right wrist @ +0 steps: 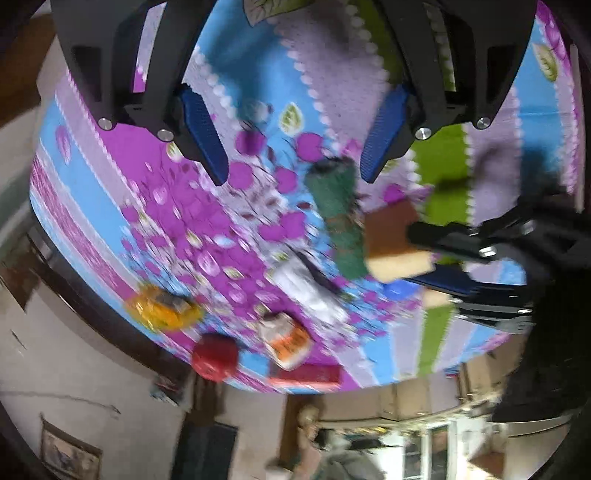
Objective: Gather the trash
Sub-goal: 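Grasp the green scrub sponge with the right tool while the left tool grasps the beige sponge, then carry the green scrub and beige sponge to the green bin and release them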
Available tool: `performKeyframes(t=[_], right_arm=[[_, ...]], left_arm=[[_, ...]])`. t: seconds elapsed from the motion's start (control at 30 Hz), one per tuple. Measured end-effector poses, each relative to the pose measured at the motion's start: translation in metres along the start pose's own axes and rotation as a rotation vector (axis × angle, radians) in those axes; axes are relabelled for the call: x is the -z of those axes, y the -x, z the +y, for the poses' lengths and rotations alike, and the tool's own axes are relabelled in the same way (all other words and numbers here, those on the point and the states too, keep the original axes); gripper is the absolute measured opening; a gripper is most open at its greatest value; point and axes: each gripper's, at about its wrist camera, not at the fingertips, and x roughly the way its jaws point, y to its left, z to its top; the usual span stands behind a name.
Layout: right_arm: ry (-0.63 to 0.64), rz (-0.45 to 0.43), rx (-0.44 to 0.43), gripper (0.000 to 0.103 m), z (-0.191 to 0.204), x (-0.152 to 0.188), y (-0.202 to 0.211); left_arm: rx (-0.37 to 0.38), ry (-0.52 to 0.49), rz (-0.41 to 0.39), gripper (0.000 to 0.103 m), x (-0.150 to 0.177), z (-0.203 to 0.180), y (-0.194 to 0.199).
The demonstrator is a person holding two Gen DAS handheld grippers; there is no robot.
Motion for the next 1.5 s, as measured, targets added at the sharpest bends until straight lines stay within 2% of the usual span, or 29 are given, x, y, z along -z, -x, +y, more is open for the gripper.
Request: performKeyframes(t=[0.1,0.17,0.23,0.27,0.33,0.37,0.43,0.57,0.77,0.87,1.03,1.27,1.5], right_arm=[[0.034,-0.001,-0.068,0.071,0.009,-0.008,-0.004],[0.055,0.020,-0.085,0.065,0.013,-0.013,-0.018],[0.041,0.047,-0.101,0.045,0.015,-0.018,-0.033],[0.029,0.053,-0.101,0.045,0.016,-0.018,-0.038],[-0.032,0.039,-0.103,0.024,0.016,-0.021,-0.038],[-0.043,0.036,-0.085,0.018,0.019,-0.020,-0.037],[-0.091,0.039,-0.021,0.015,0.024,-0.015,-0.030],[-0.264,0.029,0.101,0.015,0.038,0.004,-0.003],[-0.571,-0.146,0.273,0.015,0.090,0.039,0.066],[-0.640,-0.206,0.383,0.015,0.120,0.050,0.090],[-0.712,-0.307,0.499,0.015,0.149,0.056,0.119],[-0.754,-0.372,0.541,0.015,0.159,0.056,0.130],[-0.776,-0.443,0.544,0.015,0.165,0.062,0.131]], left_arm=[[0.011,0.011,-0.024,0.029,0.004,0.001,0.019],[0.009,0.020,-0.053,0.029,0.007,0.001,0.033],[-0.023,0.014,-0.084,0.029,0.011,0.001,0.047],[-0.035,0.008,-0.093,0.029,0.011,0.001,0.051],[-0.058,0.003,-0.109,0.029,0.012,0.003,0.061],[-0.059,0.007,-0.110,0.029,0.011,0.004,0.065],[-0.061,0.007,-0.115,0.029,0.012,0.006,0.069],[-0.069,-0.014,-0.120,0.029,0.014,0.002,0.077],[-0.088,-0.045,-0.108,0.029,0.012,-0.010,0.074],[-0.101,-0.070,-0.115,0.029,0.010,-0.018,0.073],[-0.112,-0.106,-0.133,0.029,0.004,-0.038,0.071],[-0.142,-0.151,-0.151,0.029,0.003,-0.064,0.070],[-0.182,-0.165,-0.164,0.029,0.007,-0.062,0.077]])
